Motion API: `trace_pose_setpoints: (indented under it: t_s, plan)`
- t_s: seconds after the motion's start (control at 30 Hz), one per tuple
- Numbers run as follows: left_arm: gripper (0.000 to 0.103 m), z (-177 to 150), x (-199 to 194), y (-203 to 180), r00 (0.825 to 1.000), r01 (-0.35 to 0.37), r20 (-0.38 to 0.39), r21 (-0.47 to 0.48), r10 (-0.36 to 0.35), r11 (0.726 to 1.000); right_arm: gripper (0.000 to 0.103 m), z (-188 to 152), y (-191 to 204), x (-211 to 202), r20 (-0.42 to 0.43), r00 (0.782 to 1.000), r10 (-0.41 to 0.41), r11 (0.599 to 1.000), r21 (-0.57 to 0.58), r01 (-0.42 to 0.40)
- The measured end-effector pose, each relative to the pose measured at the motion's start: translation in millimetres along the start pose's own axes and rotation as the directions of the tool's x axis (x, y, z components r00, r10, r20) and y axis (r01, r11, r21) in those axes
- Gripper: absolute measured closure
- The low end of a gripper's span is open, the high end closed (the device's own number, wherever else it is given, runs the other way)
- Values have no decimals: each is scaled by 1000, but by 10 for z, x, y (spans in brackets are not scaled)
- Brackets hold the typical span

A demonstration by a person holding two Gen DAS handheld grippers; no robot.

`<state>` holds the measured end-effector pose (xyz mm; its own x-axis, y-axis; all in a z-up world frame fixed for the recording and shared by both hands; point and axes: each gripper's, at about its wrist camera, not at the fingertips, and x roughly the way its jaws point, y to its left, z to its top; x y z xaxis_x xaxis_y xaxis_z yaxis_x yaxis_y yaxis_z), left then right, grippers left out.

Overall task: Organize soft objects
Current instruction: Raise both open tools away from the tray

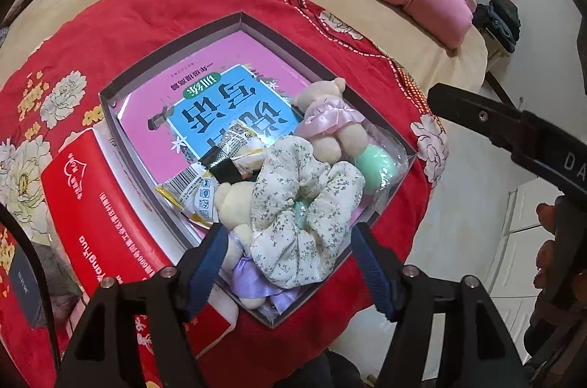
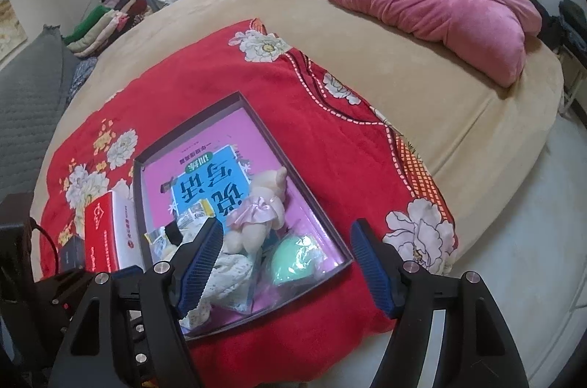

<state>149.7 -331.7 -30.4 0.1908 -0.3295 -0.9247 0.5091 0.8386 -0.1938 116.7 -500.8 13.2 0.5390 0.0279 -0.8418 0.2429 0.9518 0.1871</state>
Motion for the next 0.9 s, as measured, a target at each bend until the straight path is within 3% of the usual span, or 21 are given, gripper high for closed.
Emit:
trace_pose_setpoints:
  t_s: [0.57, 0.7, 0.9]
  plan:
    - [30, -191, -628, 131, 990, -59, 127, -15, 61, 998, 26, 6, 421, -452, 102, 995, 9, 995, -97, 1]
    - [30, -262, -798, 229, 985, -75, 151, -36, 79, 997, 26, -15, 575, -568, 147, 989, -18, 992, -125, 37]
    - [30, -414, -1071, 380, 973, -118, 191, -72, 129, 990, 26, -53, 757, -762, 185, 983, 23, 990, -143, 3]
